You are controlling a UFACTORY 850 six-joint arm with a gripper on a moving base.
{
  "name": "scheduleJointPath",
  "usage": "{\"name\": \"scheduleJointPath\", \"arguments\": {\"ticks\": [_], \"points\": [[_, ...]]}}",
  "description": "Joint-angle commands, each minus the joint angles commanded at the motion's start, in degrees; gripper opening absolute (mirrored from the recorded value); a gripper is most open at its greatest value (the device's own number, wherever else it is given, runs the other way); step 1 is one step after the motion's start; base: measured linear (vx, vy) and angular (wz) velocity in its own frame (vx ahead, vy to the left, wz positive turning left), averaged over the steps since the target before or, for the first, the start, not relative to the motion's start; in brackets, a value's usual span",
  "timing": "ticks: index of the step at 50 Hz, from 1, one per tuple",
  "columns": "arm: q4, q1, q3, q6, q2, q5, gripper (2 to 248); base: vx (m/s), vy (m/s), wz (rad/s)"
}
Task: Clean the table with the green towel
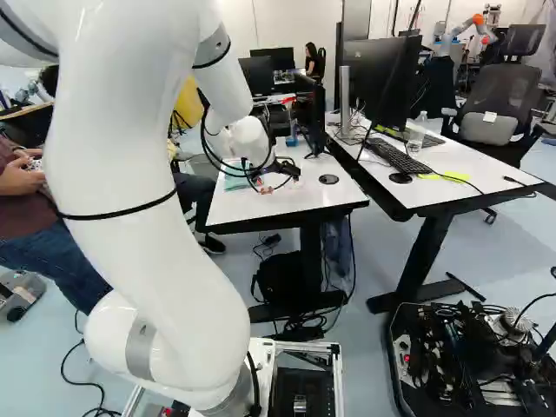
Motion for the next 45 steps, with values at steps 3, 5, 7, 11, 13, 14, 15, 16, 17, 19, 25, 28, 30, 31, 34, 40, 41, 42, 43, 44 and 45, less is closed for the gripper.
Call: {"name": "scheduleJointPath", "arguments": {"ticks": [3,5,7,11,13,14,15,16,17,19,25,28,30,31,34,40,41,42,43,44,45], "points": [[0.0,0.0,0.0,0.0,0.0,0.0,247,0.0,0.0,0.0],[0.0,0.0,0.0,0.0,0.0,0.0,247,0.0,0.0,0.0],[0.0,0.0,0.0,0.0,0.0,0.0,247,0.0,0.0,0.0],[0.0,0.0,0.3,0.0,0.5,0.0,247,0.0,0.0,0.0],[0.0,0.0,0.6,0.0,1.0,0.0,247,0.0,0.0,0.0],[0.0,0.0,0.9,0.0,1.3,0.0,247,0.0,0.0,0.0],[0.0,0.0,1.1,0.0,1.6,0.0,247,0.0,0.0,0.0],[0.0,0.0,1.4,0.0,2.0,0.0,247,0.0,0.0,0.0],[0.0,0.0,1.7,0.0,2.4,0.0,247,0.0,0.0,0.0],[0.0,0.0,2.3,0.0,3.2,0.0,247,0.0,0.0,0.0],[0.1,0.1,4.3,0.0,5.8,-0.1,247,0.0,0.0,0.0],[0.8,0.1,5.3,0.0,7.1,-0.6,247,0.0,0.0,0.0],[1.5,0.1,6.0,0.0,8.0,-1.2,247,0.0,0.0,0.0],[1.9,0.1,6.3,0.0,8.5,-1.5,247,0.0,0.0,0.0],[3.3,0.2,7.4,0.0,9.9,-2.5,247,0.0,0.0,0.0],[6.5,0.2,9.5,0.0,13.0,-4.8,247,0.0,0.0,0.0],[6.9,0.2,9.8,0.0,13.4,-5.1,247,0.0,0.0,0.0],[7.5,0.2,10.1,0.0,13.9,-5.5,247,0.0,0.0,0.0],[8.0,0.2,10.5,0.0,14.4,-5.9,247,0.0,0.0,0.0],[8.5,0.2,10.8,0.0,14.9,-6.3,247,0.0,0.0,0.0],[9.1,0.2,11.1,0.0,15.3,-6.7,247,0.0,0.0,0.0]]}}
